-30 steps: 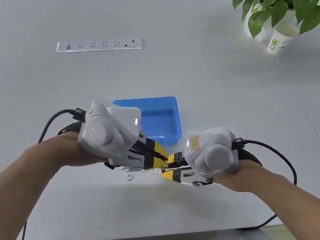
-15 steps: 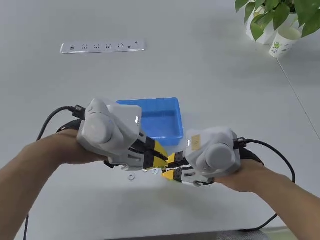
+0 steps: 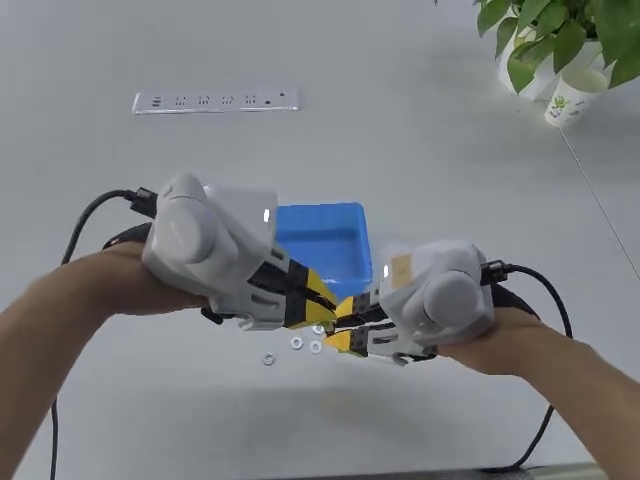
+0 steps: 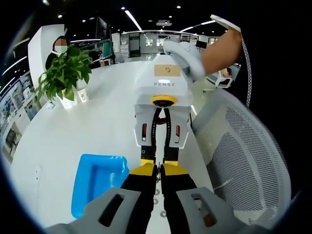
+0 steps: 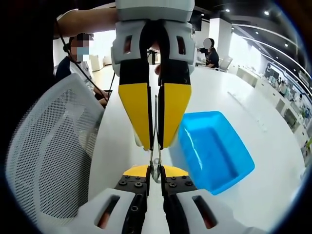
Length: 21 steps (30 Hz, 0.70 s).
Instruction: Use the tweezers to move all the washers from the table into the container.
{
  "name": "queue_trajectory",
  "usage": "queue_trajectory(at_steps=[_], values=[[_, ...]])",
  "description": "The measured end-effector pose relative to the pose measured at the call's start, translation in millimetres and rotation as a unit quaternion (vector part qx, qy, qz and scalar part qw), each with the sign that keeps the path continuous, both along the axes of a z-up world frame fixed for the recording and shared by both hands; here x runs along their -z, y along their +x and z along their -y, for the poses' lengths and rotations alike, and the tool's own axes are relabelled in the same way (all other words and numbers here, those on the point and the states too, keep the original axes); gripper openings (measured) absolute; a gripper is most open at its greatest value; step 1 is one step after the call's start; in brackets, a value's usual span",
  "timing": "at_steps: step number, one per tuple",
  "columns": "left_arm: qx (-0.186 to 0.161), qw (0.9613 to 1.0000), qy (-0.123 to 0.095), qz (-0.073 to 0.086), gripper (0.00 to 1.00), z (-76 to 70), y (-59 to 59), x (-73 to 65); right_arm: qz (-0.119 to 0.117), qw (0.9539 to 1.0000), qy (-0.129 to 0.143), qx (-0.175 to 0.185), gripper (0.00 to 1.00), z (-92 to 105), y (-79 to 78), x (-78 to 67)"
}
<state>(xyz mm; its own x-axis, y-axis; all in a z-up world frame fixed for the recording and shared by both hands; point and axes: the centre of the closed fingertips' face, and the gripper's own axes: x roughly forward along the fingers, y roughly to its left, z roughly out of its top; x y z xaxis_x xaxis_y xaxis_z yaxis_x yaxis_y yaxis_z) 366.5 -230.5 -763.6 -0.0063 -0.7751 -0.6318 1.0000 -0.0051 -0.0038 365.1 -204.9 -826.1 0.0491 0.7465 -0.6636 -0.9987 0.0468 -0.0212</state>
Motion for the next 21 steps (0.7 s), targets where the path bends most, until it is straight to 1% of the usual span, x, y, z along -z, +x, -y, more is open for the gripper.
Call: queue_trajectory(at_steps=[6, 11, 21], values=[[-0.004, 1.0, -0.001, -0.001, 0.07, -0.4, 3.2, -9.0, 0.001, 1.0, 0.006, 0.003, 0.1, -1.2, 4.5, -9.6], [-0.007, 1.0, -0.005, 0.003, 0.07, 0.2, 7.9, -17.8, 0.005, 1.0, 0.007, 0.004, 0.1, -1.3, 10.7, -17.0], [-0.009, 0.9998, -0.009, 0.012, 0.07, 0.5, 24.3, -32.8, 0.016, 0.9997, 0.014, 0.009, 0.1, -2.0, 28.7, -31.5]])
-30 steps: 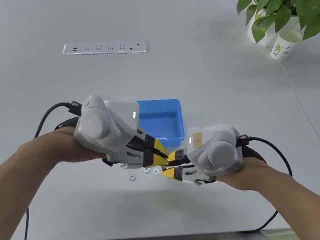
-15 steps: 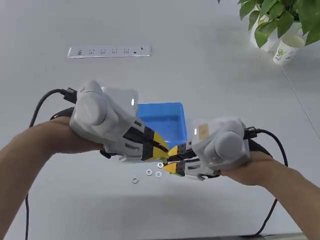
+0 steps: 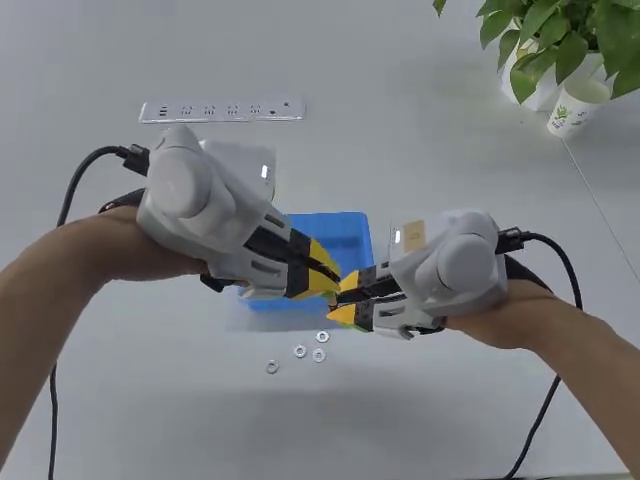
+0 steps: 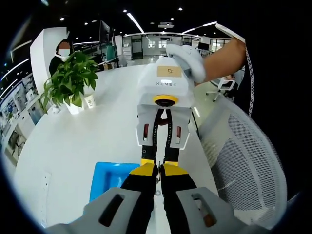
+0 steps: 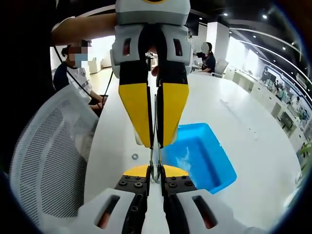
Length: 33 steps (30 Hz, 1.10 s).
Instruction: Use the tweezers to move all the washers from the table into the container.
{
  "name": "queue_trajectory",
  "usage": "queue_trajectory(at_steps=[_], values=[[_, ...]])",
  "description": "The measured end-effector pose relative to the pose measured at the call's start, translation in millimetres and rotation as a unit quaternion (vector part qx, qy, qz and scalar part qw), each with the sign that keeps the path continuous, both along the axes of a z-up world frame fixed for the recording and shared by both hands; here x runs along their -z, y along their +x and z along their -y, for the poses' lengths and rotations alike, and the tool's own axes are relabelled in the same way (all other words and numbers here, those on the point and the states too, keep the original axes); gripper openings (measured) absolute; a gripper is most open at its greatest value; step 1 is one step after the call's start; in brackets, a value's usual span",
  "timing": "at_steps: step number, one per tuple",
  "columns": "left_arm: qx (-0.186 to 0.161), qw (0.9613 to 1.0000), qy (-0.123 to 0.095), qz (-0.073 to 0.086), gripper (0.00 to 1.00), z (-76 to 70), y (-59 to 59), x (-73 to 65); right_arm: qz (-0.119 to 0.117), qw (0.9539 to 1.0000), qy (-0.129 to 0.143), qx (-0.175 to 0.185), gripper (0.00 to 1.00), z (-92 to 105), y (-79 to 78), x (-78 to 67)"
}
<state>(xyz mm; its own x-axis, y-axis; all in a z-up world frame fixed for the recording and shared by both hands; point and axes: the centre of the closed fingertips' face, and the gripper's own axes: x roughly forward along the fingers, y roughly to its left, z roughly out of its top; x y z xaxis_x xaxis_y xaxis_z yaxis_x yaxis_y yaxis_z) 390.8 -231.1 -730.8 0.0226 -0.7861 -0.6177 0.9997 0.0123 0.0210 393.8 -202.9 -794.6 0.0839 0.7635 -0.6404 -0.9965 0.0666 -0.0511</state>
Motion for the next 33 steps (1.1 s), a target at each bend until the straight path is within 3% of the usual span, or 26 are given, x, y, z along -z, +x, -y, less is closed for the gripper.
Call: queue_trajectory(at_steps=[19, 24, 33], values=[[0.01, 0.9999, 0.007, 0.012, 0.07, 2.9, 35.5, -6.0, 0.015, 0.9998, 0.002, 0.012, 0.1, 2.4, 37.4, -6.9], [0.011, 0.9998, 0.01, 0.013, 0.07, 2.9, 45.1, -2.2, 0.015, 0.9998, 0.002, 0.016, 0.1, 2.1, 47.2, -3.3], [0.013, 0.9994, 0.026, 0.015, 0.07, 3.5, 58.6, 15.4, 0.009, 0.9998, -0.009, 0.016, 0.1, 2.1, 61.8, 15.4]])
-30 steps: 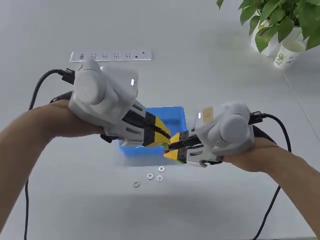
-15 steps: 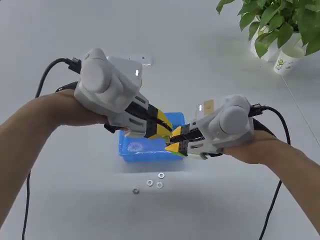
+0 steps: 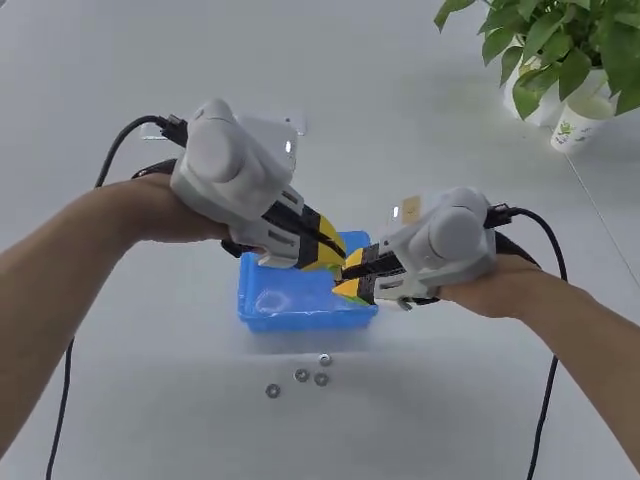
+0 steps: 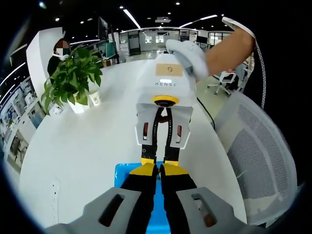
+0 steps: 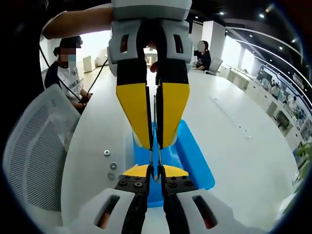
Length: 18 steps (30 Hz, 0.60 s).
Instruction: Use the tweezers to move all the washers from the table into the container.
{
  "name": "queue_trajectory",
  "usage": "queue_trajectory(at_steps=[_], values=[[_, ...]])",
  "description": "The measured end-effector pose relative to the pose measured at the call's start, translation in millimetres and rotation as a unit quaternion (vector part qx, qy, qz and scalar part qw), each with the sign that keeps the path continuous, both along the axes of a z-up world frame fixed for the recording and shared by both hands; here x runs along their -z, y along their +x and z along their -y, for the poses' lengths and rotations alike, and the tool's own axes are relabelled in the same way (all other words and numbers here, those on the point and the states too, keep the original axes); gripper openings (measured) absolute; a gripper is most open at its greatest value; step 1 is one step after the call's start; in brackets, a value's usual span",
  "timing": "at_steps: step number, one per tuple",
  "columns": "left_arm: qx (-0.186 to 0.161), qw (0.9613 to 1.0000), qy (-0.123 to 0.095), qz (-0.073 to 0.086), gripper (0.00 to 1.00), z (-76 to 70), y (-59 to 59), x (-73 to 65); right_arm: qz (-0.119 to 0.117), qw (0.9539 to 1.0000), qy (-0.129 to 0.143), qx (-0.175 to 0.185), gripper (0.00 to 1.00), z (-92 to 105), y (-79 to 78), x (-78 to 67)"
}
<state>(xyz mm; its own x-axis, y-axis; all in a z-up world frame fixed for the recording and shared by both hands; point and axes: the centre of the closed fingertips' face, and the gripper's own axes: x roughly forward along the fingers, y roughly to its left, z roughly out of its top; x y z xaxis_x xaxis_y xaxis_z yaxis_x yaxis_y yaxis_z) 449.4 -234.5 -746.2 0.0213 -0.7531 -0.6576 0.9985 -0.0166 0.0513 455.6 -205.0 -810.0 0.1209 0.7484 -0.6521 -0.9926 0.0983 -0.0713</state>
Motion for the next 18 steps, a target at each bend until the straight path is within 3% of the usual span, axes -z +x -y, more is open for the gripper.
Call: queue_trajectory(at_steps=[18], values=[[0.003, 0.9997, 0.023, -0.006, 0.07, 3.2, 17.4, 31.5, -0.027, 0.9995, -0.017, 0.003, 0.11, 2.2, 14.7, 31.2]])
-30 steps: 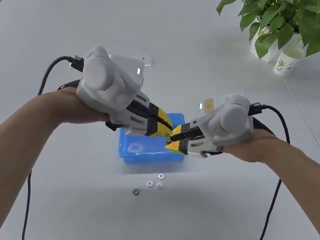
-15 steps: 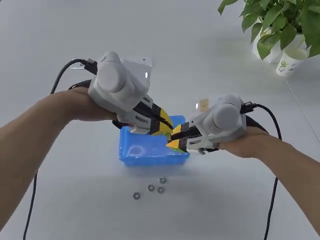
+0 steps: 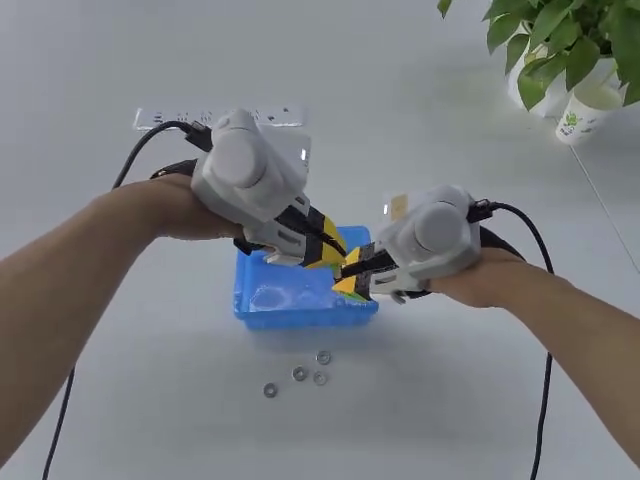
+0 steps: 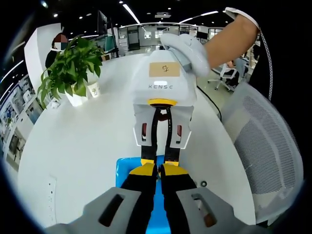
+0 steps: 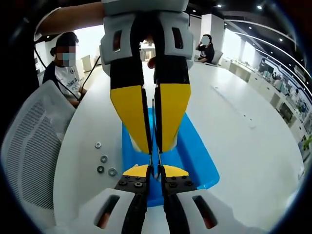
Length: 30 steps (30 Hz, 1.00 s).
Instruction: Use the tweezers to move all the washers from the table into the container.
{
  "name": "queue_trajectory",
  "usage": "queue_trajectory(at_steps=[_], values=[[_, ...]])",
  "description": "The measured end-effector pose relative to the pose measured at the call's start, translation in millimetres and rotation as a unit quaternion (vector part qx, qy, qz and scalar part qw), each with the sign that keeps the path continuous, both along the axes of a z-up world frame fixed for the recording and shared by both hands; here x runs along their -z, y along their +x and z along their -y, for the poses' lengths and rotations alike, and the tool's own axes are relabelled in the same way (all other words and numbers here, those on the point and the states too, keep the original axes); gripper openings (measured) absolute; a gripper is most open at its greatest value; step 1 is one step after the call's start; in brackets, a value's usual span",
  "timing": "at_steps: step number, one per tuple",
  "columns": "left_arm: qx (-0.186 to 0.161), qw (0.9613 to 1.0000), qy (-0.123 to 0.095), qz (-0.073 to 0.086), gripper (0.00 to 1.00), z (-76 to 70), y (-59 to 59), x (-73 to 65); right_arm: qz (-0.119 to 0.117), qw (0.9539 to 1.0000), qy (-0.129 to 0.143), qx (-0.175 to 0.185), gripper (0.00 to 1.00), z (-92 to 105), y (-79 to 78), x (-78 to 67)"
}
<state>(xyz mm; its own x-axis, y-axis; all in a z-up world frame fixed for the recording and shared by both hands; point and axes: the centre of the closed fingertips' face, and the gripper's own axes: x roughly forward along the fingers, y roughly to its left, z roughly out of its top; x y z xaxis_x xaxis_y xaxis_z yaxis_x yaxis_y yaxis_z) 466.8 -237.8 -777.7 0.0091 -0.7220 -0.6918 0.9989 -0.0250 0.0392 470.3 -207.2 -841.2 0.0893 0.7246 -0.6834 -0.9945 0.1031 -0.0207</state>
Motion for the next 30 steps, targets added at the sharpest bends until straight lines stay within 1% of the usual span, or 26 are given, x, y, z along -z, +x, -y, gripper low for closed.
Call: queue_trajectory(at_steps=[9, 18, 25, 30], values=[[0.001, 1.0, 0.004, -0.007, 0.07, -0.3, 2.4, 10.3, -0.007, 0.9999, -0.011, -0.007, 0.11, 0.0, 1.1, 10.8], [0.004, 0.9999, 0.004, -0.01, 0.07, -0.8, 1.2, 14.8, -0.006, 0.9997, -0.02, -0.013, 0.11, 0.2, 0.4, 16.3], [0.004, 0.9999, 0.003, -0.012, 0.07, -1.5, 0.4, 15.7, -0.006, 0.9996, -0.021, -0.015, 0.11, -0.4, -0.3, 17.2], [0.003, 0.9999, 0.002, -0.01, 0.07, -1.2, 0.3, 12.8, -0.003, 0.9997, -0.02, -0.014, 0.11, 1.0, 0.0, 14.1]])
